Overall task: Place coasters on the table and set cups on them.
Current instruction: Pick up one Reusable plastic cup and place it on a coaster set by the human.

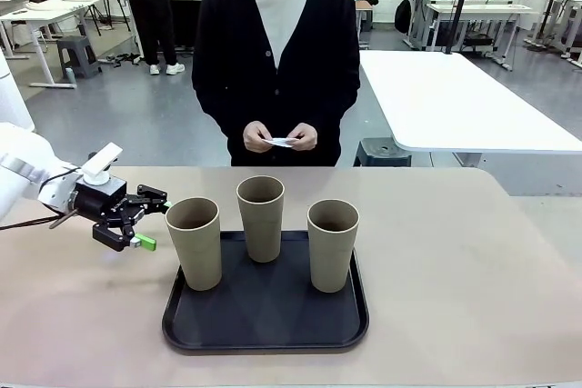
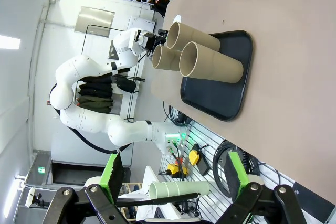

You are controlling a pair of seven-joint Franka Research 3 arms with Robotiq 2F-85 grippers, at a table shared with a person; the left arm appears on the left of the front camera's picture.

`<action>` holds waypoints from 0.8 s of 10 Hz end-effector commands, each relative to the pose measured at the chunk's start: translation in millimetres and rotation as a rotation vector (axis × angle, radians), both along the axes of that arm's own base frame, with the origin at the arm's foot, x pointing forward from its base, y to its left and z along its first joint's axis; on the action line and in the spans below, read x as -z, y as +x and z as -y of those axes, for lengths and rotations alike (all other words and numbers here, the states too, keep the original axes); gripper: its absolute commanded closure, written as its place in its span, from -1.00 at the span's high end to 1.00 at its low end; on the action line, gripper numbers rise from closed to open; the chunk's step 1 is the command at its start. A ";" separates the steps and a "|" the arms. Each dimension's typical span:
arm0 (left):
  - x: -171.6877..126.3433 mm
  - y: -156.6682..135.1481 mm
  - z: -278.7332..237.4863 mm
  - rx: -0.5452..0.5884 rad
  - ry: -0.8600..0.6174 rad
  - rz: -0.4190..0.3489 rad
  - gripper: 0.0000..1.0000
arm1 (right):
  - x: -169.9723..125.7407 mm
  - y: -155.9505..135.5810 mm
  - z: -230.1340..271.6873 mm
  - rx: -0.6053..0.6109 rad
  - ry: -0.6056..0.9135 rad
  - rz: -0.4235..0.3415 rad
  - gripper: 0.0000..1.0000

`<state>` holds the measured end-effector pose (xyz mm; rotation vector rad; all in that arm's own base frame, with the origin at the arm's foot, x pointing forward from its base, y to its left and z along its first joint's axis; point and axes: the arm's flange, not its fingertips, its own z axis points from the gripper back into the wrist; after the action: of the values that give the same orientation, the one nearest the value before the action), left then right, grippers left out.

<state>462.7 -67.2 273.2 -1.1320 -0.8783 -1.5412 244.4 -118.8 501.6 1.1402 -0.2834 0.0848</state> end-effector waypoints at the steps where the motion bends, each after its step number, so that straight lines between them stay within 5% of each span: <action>1: -0.2 7.6 11.6 0.007 -0.034 -0.019 1.00 | -0.3 0.9 0.3 -0.001 0.011 0.004 1.00; 8: 9.3 6.2 42.0 0.072 -0.064 -0.082 1.00 | -0.3 0.9 0.3 -0.001 0.011 0.004 1.00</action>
<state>462.7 -105.1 261.3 -1.2486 -0.8377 -1.5498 244.4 -118.8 501.6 1.1402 -0.2834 0.0848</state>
